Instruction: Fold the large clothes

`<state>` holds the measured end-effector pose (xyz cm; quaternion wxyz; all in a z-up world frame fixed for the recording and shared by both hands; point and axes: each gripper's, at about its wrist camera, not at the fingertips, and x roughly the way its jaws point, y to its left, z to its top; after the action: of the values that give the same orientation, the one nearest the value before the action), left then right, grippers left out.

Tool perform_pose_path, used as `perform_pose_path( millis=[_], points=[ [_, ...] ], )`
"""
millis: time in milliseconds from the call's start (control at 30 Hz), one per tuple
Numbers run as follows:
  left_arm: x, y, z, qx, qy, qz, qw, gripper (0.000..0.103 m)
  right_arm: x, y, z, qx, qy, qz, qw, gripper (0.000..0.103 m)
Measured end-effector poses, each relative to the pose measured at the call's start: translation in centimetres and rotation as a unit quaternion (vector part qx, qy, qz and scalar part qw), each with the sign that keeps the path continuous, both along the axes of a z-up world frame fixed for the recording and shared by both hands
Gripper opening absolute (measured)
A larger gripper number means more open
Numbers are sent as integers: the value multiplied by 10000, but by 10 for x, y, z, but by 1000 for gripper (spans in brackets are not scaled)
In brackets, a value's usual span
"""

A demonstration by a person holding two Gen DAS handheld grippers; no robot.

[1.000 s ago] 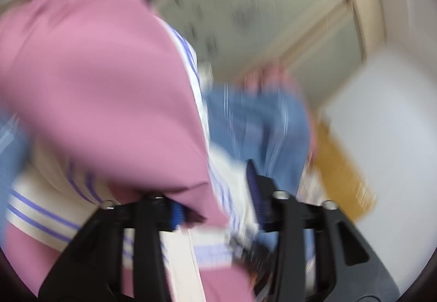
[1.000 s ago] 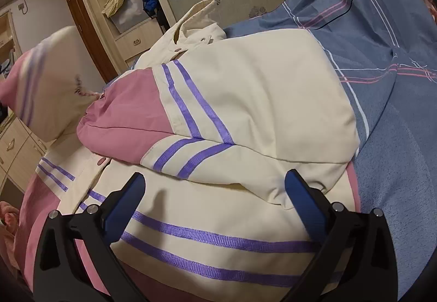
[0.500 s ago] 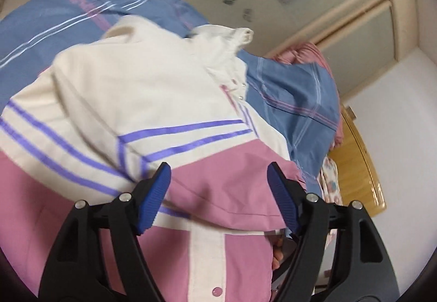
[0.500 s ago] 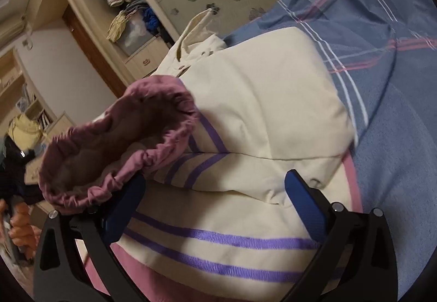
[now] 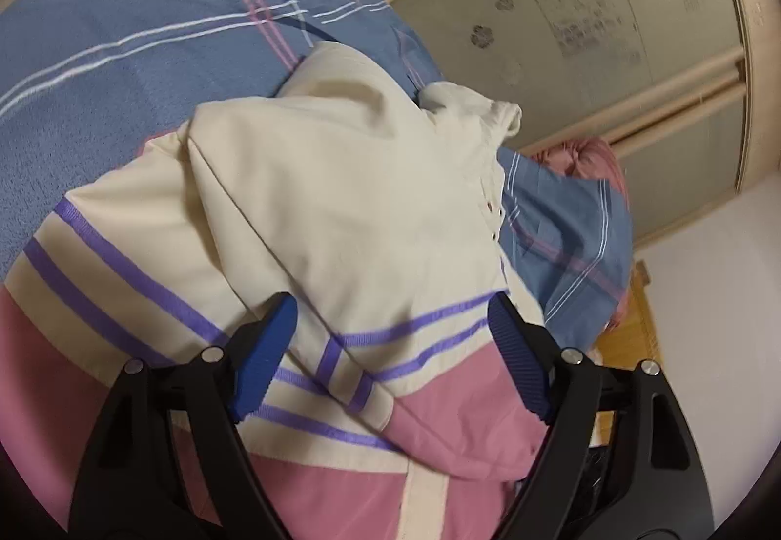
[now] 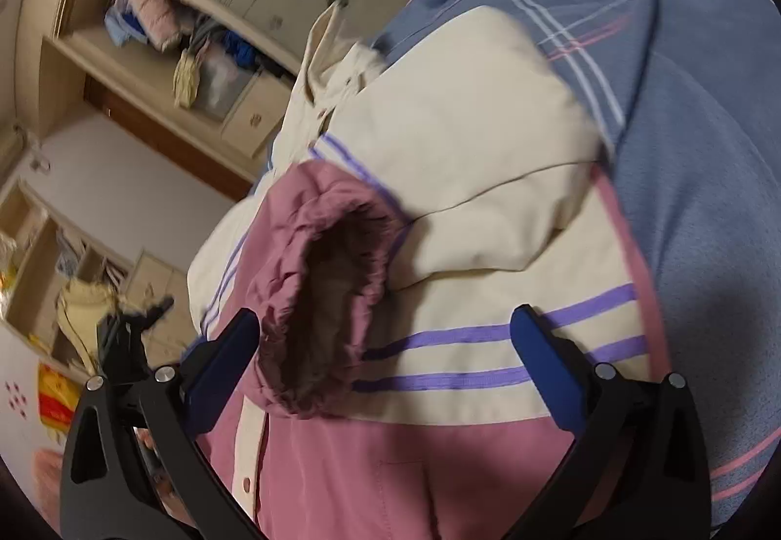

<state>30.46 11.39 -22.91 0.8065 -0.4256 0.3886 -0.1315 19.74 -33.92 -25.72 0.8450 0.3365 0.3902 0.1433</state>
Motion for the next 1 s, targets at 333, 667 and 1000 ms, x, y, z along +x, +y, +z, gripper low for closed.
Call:
perform_pose_path(
  millis=[333, 667, 1000],
  points=[
    [6, 37, 3, -21, -17, 490, 9988, 89, 2, 19, 4, 505, 129, 369, 9980, 102],
    [27, 59, -26, -90, 271, 1009, 9945, 16, 33, 68, 14, -105, 107, 753, 9970, 28],
    [0, 92, -31, -186, 92, 1808, 9833, 17, 104, 130, 73, -1164, -830, 1031, 9843, 26]
  ],
)
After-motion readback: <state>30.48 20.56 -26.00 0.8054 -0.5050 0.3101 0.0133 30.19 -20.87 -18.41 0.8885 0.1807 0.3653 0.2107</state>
